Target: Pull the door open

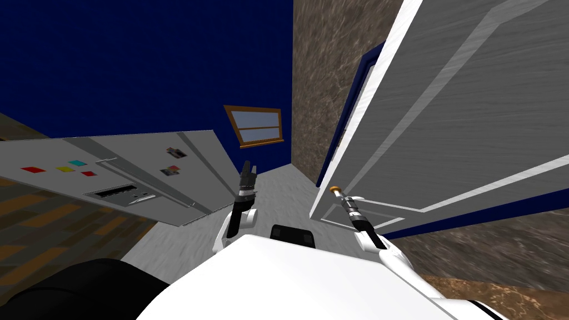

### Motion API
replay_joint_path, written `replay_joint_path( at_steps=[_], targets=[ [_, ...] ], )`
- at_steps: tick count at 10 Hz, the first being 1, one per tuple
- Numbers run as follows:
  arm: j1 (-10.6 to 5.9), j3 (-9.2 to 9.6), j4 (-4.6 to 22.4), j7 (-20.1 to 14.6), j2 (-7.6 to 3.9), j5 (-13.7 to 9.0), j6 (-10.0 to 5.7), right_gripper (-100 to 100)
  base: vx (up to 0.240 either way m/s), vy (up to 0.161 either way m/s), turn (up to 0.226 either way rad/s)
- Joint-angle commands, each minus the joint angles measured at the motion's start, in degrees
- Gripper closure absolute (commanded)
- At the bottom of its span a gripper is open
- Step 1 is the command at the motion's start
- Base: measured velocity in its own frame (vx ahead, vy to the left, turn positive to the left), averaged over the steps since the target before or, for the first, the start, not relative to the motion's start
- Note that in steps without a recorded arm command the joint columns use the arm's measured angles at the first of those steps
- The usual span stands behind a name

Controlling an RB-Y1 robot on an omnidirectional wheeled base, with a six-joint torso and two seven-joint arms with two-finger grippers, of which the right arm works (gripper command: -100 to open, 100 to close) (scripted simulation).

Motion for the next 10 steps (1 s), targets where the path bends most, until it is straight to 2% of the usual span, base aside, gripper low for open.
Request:
replay_joint_path(
  at_steps=[1,9,10],
  targets=[
    [0.28,0.49,-0.1,-0.5,-0.33,0.1,-0.61,100,0.0,-0.006,-0.016],
    [0.28,0.49,-0.1,-0.5,-0.33,0.1,-0.61,100,0.0,0.001,0.002],
    [1.08,1.44,-0.5,-1.4,-1.14,0.3,-1.6,100,0.0,0.0,0.0]
  ],
)
